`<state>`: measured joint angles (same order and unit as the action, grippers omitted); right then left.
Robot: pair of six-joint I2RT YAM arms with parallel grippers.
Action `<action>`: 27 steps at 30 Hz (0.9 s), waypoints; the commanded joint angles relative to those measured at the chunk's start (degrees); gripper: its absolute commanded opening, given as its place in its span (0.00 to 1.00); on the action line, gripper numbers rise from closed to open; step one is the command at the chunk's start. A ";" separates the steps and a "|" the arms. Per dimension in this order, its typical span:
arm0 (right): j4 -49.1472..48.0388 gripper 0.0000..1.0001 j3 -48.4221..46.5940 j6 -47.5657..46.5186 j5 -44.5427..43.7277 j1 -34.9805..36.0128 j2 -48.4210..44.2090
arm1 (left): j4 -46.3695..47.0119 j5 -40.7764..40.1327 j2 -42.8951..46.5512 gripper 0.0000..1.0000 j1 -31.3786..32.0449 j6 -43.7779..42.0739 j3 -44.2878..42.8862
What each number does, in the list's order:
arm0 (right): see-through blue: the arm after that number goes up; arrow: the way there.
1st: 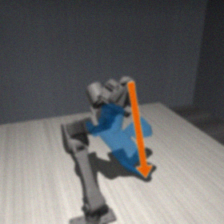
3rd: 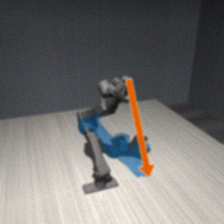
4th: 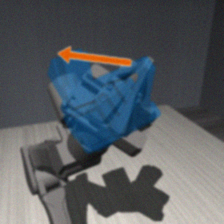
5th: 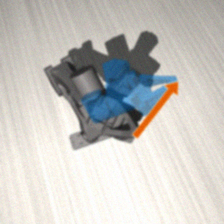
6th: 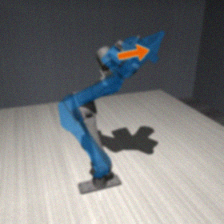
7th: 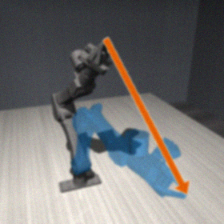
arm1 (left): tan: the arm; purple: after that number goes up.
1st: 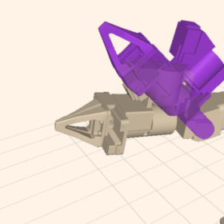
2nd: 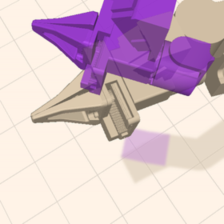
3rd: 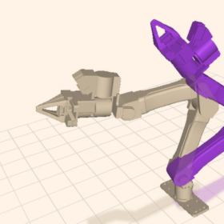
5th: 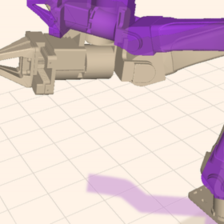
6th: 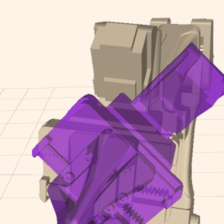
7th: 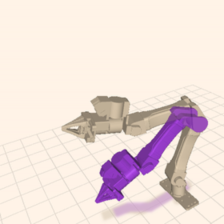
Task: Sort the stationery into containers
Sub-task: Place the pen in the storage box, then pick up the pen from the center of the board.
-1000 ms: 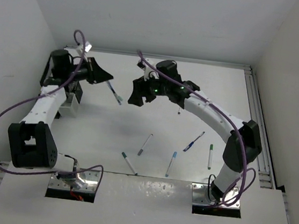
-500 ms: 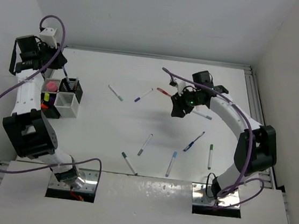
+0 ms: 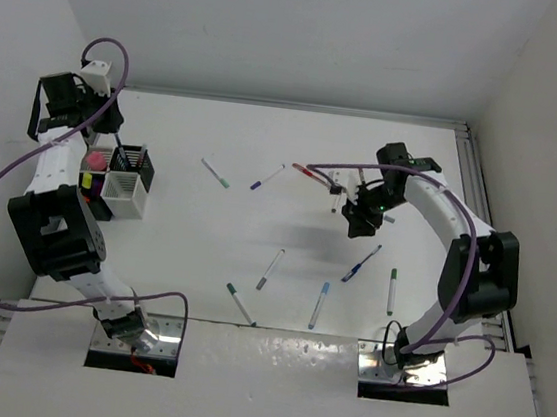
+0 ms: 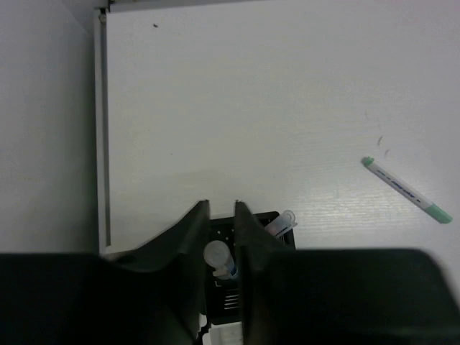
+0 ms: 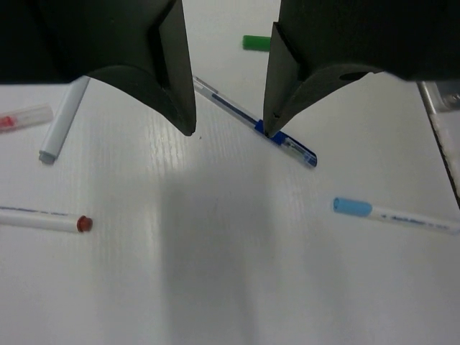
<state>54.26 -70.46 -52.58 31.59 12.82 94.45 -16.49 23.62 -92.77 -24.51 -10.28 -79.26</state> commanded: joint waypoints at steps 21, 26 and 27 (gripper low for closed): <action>1.99 0.38 9.11 -43.14 -15.86 3.09 6.44 | 0.06 11.45 7.16 0.78 -0.62 8.51 0.87; -0.20 0.37 10.34 -45.59 -17.44 1.86 8.55 | 0.32 13.47 8.83 0.78 0.17 11.41 0.95; -0.64 0.37 10.43 -45.86 -17.62 1.68 8.90 | 0.32 13.56 9.01 0.79 0.25 11.60 0.95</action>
<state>55.05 -60.45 -94.63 14.59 15.00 102.35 -17.21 34.89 -86.43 -24.43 -1.54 -77.82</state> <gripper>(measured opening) 0.373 0.783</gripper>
